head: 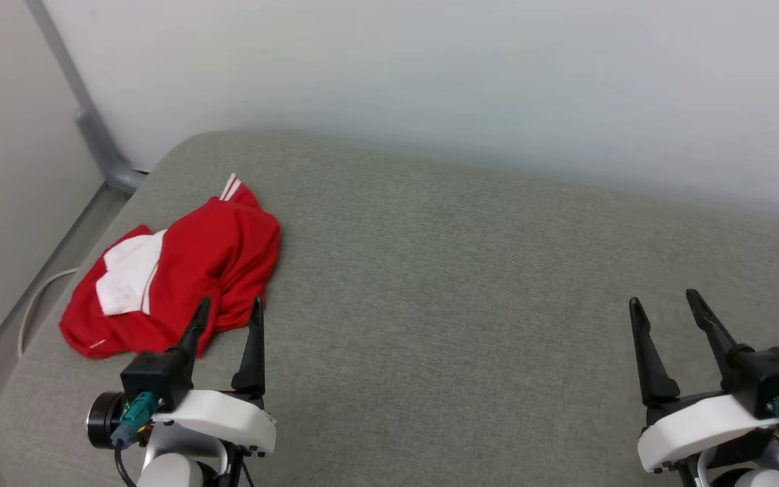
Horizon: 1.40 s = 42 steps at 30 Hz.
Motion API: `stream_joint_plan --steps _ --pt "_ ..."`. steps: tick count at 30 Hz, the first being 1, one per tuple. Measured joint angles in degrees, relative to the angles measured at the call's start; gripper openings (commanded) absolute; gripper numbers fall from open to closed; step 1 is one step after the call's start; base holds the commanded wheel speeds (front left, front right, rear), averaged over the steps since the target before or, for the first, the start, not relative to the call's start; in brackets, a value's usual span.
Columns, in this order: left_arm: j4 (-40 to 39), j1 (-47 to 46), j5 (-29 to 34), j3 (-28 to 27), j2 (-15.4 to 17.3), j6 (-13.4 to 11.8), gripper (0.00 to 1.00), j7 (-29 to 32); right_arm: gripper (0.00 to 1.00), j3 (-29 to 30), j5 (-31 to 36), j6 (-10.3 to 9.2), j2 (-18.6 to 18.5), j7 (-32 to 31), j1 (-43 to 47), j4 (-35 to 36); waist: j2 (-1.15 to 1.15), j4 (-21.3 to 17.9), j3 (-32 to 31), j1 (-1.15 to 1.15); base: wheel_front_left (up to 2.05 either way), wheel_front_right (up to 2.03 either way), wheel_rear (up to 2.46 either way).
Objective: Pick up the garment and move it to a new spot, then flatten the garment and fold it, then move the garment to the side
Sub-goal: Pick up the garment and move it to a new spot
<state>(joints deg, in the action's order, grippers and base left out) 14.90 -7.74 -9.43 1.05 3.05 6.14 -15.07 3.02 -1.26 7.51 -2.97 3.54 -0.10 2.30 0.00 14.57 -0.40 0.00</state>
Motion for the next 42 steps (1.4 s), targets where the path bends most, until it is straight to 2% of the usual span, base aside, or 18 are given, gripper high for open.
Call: stream_joint_plan --steps 11,19,27,34,38,42 --pt "-0.19 -0.36 -0.48 -2.14 -0.04 0.01 1.0 0.0 1.0 -3.52 -0.37 0.01 0.01 -0.04 -1.42 -0.22 0.0 8.65 0.64 0.0 0.0 0.0 0.0" --pt "-0.26 0.14 -0.42 -3.13 -0.05 0.36 1.0 0.0 1.0 -3.92 -0.81 0.01 0.02 0.03 -2.01 -0.48 0.0 12.33 0.77 0.0 0.0 0.0 0.0" --pt "-0.03 0.2 -0.53 -3.26 -0.07 0.45 1.0 0.0 1.0 -3.82 -1.31 0.01 0.02 0.23 -2.01 -1.01 0.0 12.91 0.97 0.0 0.0 0.0 0.0" --pt "4.45 -3.04 -2.2 -3.91 -0.07 0.51 1.0 0.01 1.0 -3.59 -1.19 0.01 0.02 -0.2 -3.1 -0.64 0.0 11.85 3.33 0.0 0.0 0.0 0.0" --pt "9.56 -7.9 -5.68 -5.38 0.65 0.77 1.0 3.81 1.0 -3.11 -0.21 0.01 0.03 -1.03 -4.49 0.23 0.0 10.61 6.01 0.0 0.0 0.0 0.0" --pt "12.85 -14.38 -9.69 -7.01 2.9 0.92 1.0 9.4 1.0 -2.86 0.58 0.01 0.03 -1.59 -6.2 1.12 0.0 8.99 9.31 0.0 0.0 0.0 0.0"
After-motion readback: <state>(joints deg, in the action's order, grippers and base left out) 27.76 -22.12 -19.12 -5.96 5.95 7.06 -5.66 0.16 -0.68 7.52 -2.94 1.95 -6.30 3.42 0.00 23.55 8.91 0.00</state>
